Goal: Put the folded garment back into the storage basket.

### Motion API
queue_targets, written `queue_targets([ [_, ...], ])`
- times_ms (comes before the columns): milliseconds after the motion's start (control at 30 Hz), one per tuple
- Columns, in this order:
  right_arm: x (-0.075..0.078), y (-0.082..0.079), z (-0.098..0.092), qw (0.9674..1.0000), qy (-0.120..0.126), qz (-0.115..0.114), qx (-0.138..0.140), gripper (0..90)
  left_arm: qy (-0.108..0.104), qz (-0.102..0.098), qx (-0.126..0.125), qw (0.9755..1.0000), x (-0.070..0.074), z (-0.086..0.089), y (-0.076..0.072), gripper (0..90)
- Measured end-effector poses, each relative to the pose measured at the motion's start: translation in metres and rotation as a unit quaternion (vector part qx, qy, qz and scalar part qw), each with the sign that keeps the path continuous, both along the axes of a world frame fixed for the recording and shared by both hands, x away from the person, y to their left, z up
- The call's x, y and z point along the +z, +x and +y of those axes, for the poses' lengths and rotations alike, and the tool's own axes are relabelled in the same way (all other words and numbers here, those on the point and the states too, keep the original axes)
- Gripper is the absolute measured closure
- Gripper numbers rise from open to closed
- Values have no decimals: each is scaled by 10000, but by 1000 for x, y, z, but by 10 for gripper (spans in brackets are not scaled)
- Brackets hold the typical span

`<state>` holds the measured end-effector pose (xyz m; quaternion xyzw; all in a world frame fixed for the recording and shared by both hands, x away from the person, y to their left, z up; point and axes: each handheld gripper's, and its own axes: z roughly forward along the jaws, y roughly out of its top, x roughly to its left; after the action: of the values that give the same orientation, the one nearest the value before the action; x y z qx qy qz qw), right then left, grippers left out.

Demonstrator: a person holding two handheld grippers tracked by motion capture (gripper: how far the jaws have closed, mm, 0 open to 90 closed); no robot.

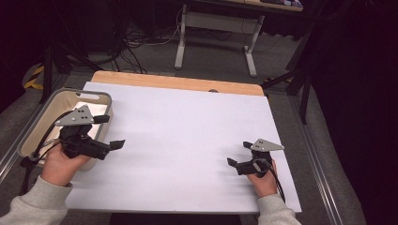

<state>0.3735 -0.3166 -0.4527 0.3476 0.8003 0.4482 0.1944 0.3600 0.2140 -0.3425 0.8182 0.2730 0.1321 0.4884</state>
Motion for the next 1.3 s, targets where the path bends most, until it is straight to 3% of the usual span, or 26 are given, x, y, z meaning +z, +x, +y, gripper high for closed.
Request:
queue_targets([
  [167,0,-1,1,10000,18,-20,69,2,-11,1,-145,9999,-9,-15,1,16],
  [367,1,-2,3,9998,18,-68,171,1,-222,-1,-256,9994,-18,-27,1,16],
  [567,2,-4,5,9995,-3,-135,290,1,-286,-42,-384,9988,-30,-40,2,16],
  [1000,3,-7,6,9989,27,-228,397,1,-300,-11,-546,9981,-59,-66,13,10],
  [1200,4,-8,6,9988,49,-279,399,0,-314,163,-576,9977,-79,-75,22,0],
  [1300,5,-9,6,9987,70,-285,418,0,-298,373,-512,9975,-92,-80,27,0],
])
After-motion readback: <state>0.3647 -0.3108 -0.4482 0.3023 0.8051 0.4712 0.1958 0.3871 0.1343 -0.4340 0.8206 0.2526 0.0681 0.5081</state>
